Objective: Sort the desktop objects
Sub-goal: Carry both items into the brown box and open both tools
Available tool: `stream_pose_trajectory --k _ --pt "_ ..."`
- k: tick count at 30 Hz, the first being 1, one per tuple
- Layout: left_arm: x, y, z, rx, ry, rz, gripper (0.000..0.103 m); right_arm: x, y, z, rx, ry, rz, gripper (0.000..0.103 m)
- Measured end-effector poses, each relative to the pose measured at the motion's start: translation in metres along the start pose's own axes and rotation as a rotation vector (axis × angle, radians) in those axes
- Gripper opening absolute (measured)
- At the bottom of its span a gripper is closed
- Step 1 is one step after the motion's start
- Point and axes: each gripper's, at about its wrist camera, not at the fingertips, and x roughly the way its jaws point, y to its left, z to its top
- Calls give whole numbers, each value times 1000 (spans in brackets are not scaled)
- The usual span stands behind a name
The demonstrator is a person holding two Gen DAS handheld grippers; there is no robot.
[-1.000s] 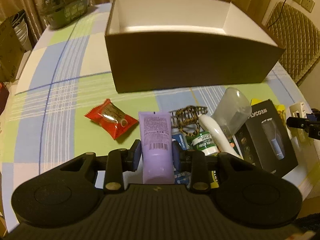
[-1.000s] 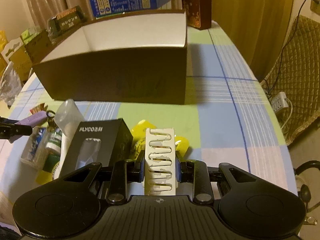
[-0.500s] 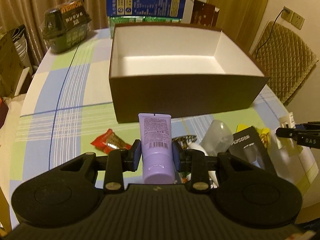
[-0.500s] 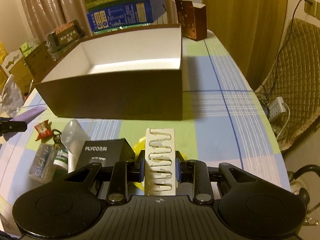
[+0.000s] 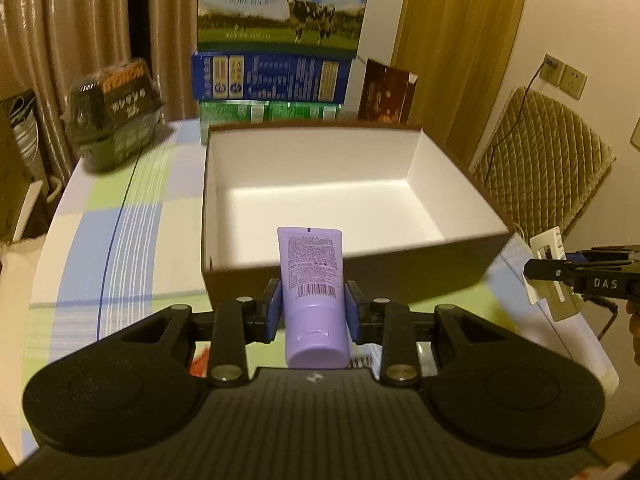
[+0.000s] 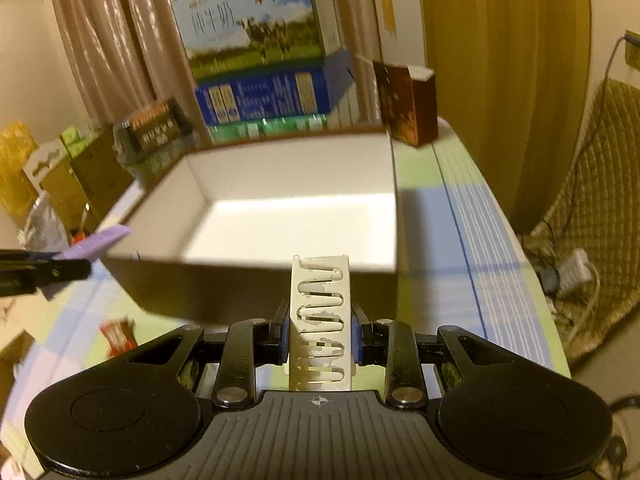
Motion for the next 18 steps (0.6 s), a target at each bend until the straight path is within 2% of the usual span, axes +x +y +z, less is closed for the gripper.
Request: stream_pose_trajectory --k 8,18 --pt "33 9 42 -4 -32 1 27 24 12 56 -40 -65 42 25" --pt "96 29 70 -32 32 27 27 88 3 90 -26 -3 43 25"
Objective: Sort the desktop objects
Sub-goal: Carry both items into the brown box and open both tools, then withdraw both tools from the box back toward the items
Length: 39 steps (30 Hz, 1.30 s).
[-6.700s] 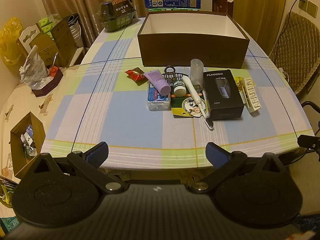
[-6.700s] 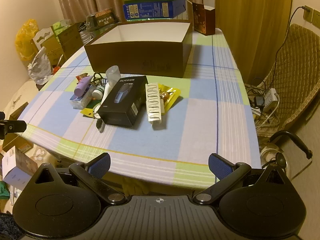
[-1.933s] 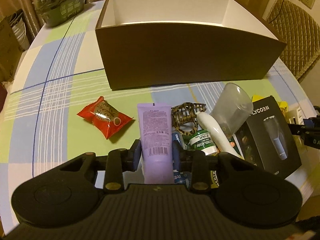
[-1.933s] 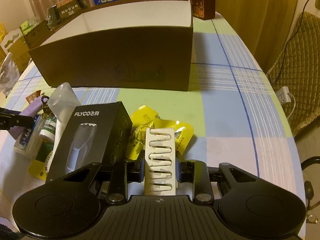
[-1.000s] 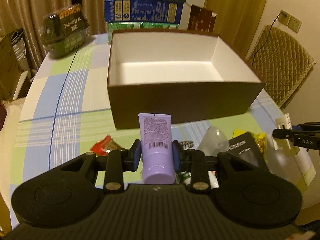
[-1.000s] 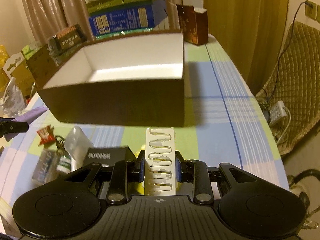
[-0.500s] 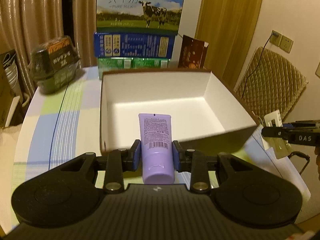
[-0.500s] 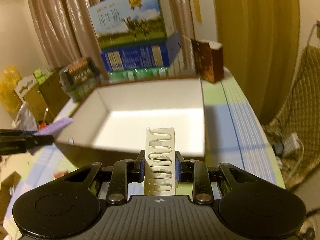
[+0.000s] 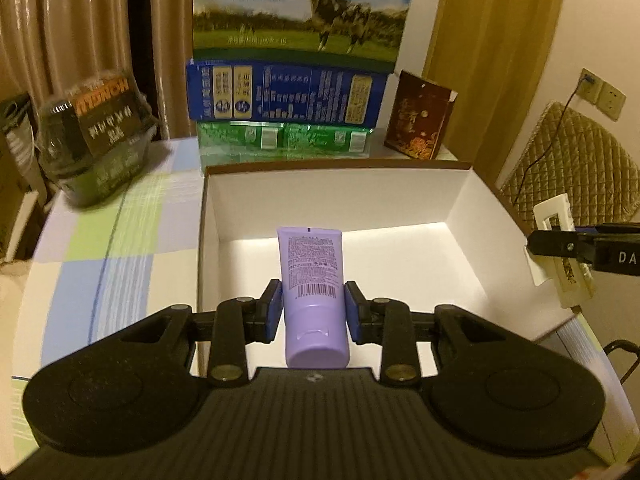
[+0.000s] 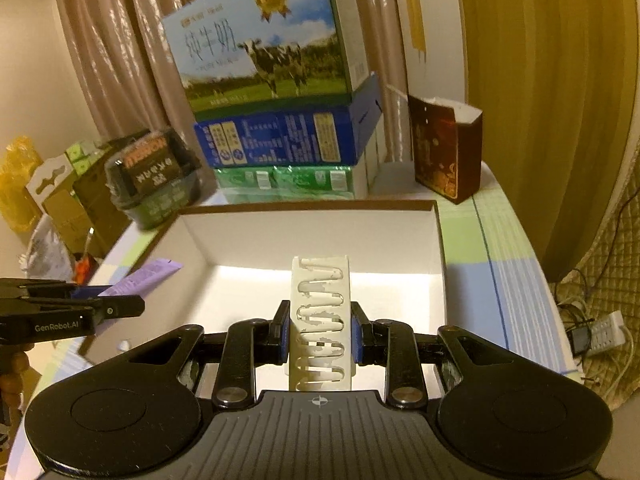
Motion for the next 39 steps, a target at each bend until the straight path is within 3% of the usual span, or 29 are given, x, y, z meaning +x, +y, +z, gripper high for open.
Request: stream_pose_trajectory --k 8,20,30,34,35,37,38,39 --pt "48 9 3 1 98 32 27 49 -10 -1 -4 85 -38 25" --pt "86 5 -5 10 233 45 28 82 -17 -12 -22 179 -74 25" --pt "89 1 -8 26 243 40 28 84 -15 -12 -77 196 -104 25" --pt "84 2 -7 26 231 40 36 81 -14 -12 -95 182 -114 26" --pt "82 2 -7 29 227 38 36 80 -14 -12 -99 178 -114 27" --pt "79 2 -6 29 219 37 39 77 -13 -12 -106 160 -103 40" --pt "77 1 -5 28 215 33 40 74 -13 -12 -107 153 -105 57" --pt "75 1 -5 29 209 27 42 71 -13 -12 -107 142 -112 67"
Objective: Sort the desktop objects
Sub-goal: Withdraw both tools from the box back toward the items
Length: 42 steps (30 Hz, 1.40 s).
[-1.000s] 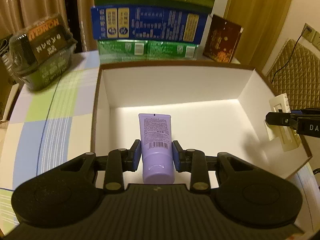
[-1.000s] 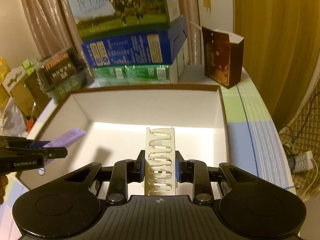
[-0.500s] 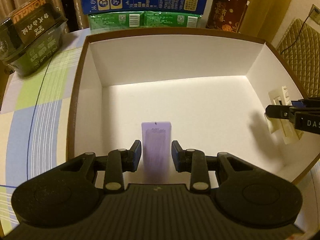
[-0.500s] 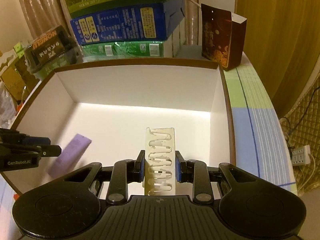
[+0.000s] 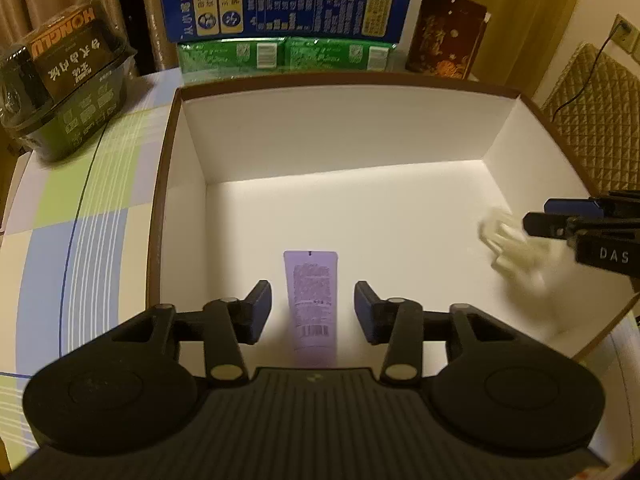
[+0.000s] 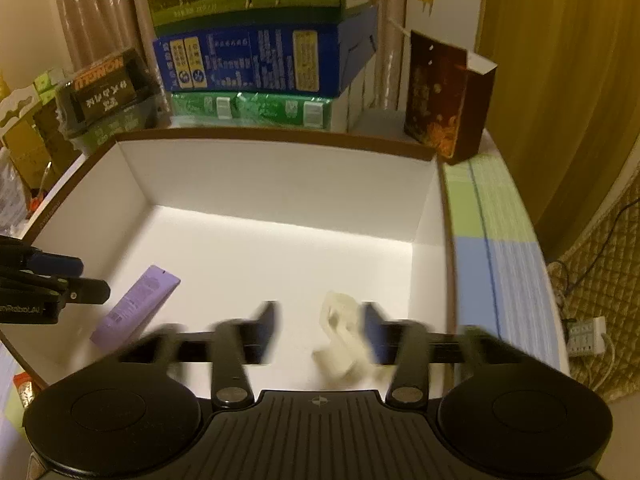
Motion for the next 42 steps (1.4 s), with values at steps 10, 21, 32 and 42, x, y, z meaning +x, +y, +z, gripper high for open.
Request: stream_pose_trajectory --k 10,21,32,42 --pt "-33 -7 2 10 -73 10 72 -38 -3 -11 38 -70 27 93" --pt "-81 -16 -14 7 -120 25 85 -80 2 -27 65 -108 37 100" --pt "-130 -20 -50 -11 -153 49 87 -126 15 -50 80 -136 39 101" --pt "-168 -30 -78 -11 -182 52 87 -159 27 -75 78 -145 40 101"
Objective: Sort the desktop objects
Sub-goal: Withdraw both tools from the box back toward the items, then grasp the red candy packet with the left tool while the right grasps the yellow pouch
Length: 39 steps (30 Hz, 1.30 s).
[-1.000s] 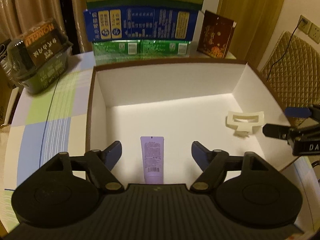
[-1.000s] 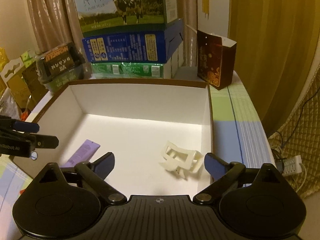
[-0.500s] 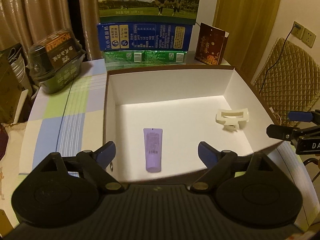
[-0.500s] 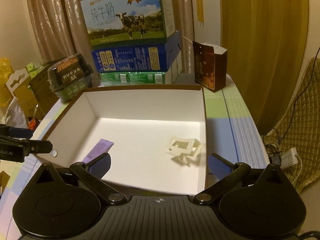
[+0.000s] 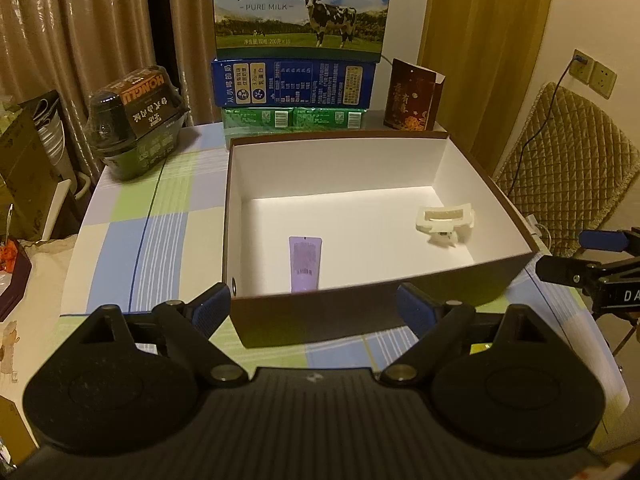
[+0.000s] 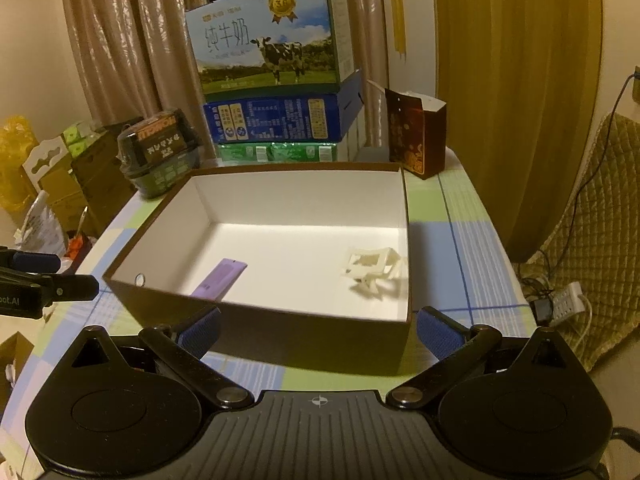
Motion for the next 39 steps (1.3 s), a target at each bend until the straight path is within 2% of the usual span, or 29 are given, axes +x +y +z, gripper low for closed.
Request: stream_pose_trajectory --k 21,30,39 --pt "-49 -10 -79 -39 77 32 88 -41 27 -76 -11 115 53 101" --pt "-54 -12 -108 -71 132 41 88 -45 14 -99 18 159 50 101" --pt "-49 -7 -121 -91 155 69 88 -34 -8 -114 18 194 32 101"
